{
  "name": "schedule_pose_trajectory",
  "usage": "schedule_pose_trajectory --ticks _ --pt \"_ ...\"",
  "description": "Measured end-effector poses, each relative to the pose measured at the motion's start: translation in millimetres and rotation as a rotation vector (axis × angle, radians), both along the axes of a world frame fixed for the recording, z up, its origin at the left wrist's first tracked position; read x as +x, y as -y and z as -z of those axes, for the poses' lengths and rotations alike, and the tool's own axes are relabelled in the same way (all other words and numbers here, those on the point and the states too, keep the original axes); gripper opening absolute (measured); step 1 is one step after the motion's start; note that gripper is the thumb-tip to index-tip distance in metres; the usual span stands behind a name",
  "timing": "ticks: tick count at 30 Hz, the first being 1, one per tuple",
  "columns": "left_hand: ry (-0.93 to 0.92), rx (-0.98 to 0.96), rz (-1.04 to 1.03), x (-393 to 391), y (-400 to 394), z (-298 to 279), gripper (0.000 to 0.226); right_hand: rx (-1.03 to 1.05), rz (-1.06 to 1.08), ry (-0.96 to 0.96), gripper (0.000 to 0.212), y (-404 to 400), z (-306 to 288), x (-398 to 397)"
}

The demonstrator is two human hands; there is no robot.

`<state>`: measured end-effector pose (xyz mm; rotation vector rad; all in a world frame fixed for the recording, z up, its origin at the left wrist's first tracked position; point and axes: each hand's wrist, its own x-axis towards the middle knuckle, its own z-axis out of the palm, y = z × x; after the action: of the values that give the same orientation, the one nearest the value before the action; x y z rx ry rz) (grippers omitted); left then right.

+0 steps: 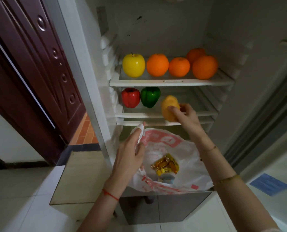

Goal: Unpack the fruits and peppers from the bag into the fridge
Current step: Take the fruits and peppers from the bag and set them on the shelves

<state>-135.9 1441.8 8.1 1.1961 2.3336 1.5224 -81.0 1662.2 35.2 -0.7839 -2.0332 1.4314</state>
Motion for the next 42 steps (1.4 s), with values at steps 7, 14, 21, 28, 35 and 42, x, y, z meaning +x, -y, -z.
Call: schedule_pose_trajectory --ticks 7,14,21,28,35,42 --pt "0.067 -0.006 0.025 -3.3 -10.9 3.8 0.059 0.159 0.193 0.162 0.067 -53.8 0.3 -57.8" --pt "0.081 0.015 0.023 -8.3 -16.6 4.8 0.060 0.243 0.224 0.267 0.075 -65.5 13.5 -90.2" --pt "0.082 0.017 0.020 -8.1 -15.7 4.4 0.059 0.352 0.313 0.170 0.081 -55.1 23.9 -75.4" --pt "0.042 0.022 0.042 -7.2 -12.4 9.1 0.058 0.581 0.183 -0.192 0.012 -6.2 32.2 -6.7" --pt "0.021 0.025 0.039 -0.9 -10.5 9.5 0.055 0.619 -0.352 0.307 0.015 23.7 120.1 25.9" --pt "0.057 0.003 0.040 -0.6 -7.2 17.9 0.059 0.773 -0.450 0.870 0.035 9.1 193.4 6.3"
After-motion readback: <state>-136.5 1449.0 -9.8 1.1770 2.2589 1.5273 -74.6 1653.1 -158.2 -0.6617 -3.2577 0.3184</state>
